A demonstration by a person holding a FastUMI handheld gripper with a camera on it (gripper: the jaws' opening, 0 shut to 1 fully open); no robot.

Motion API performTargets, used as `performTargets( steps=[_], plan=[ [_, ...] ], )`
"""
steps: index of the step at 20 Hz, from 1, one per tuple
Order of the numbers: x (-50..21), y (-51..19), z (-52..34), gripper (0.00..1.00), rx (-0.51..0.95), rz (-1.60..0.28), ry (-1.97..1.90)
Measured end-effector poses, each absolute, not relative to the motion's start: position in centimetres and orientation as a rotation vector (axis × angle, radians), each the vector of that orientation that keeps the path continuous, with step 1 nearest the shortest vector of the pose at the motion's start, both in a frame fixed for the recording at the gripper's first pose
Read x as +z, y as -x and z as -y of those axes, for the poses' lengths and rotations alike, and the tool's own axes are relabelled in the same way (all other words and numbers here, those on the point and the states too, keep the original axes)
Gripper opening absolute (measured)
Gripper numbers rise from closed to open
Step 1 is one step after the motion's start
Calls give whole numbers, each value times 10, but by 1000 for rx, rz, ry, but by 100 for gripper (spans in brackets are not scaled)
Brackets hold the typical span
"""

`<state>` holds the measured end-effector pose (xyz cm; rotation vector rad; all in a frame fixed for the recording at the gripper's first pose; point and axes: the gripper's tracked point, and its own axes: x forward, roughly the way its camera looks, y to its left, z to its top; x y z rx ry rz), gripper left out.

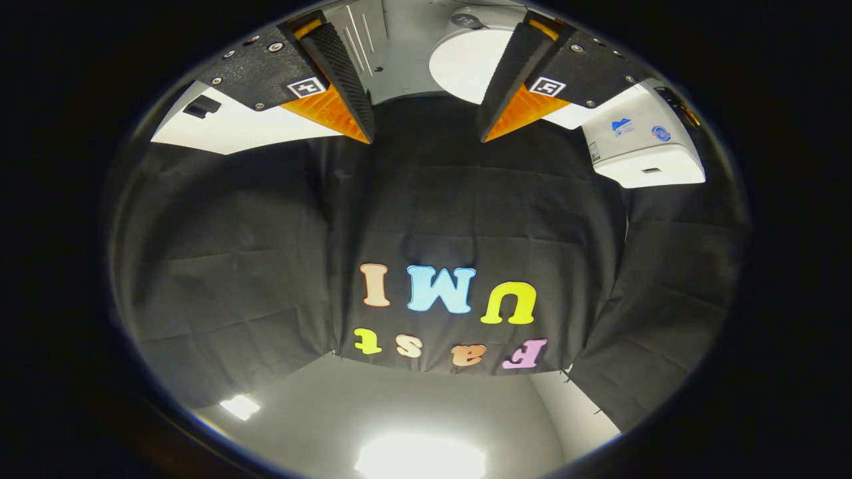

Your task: Open the toilet lid.

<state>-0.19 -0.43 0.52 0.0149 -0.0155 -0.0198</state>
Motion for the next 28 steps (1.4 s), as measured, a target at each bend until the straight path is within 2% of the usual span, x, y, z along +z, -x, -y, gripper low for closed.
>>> performTargets(
  steps=[9,18,28],
  plan=[
    [9,4,4,95,-30,23,-25],
    [29,1,-10,95,-35,52,-230],
    [-17,1,-34,95,-86,-4,-540]
  ],
)
